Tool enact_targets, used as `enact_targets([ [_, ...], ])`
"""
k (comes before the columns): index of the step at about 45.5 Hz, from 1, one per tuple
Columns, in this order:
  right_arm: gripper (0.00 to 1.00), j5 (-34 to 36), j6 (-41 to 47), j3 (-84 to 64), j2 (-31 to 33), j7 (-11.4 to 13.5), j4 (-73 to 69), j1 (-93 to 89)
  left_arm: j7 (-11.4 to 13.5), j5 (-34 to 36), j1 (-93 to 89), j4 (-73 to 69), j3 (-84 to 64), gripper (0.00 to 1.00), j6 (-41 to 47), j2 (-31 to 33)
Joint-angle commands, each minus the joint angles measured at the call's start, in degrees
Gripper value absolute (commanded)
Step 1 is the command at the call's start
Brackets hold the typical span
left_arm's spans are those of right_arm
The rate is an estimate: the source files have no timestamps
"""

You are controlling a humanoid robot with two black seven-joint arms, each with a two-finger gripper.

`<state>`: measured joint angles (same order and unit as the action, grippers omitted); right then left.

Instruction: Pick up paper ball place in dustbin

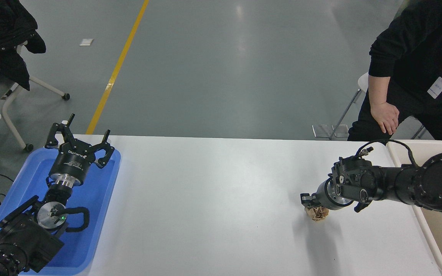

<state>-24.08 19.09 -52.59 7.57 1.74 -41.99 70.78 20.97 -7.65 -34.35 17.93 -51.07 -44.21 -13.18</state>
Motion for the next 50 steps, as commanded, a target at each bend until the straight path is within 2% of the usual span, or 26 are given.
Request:
enact_targets([
  [1, 0.00, -0.26, 0.16, -0.58, 4.64, 0.10, -8.09, 9.71, 0.04, 0.00, -0.01, 0.00, 0.01, 1.00, 0.00, 0.00],
  [9, 0.00, -0.17, 2.70, -2.07, 10.44, 0.36, -16.53, 22.63, 0.04, 0.00, -0.01, 0.00, 0.01, 1.00, 0.00, 0.00],
  [18, 0.00, 0.27, 10.43, -3.31, 14.22, 0.36, -19.79, 35.38, 0.04, 0.00, 0.07, 0.00, 0.01, 1.00, 0.00, 0.00],
  [27, 0.00, 0.44, 14.39, -7.70, 16.94, 0.36, -27.61, 49.01, 0.04, 0.00, -0.01, 0.00, 0.01, 1.00, 0.00, 0.00],
  [50, 0.00, 0.44, 16.77, -8.05, 17.83, 0.36, -28.41, 52.53, 0.04, 0.00, 0.07, 0.00, 0.01, 1.00, 0.00, 0.00],
])
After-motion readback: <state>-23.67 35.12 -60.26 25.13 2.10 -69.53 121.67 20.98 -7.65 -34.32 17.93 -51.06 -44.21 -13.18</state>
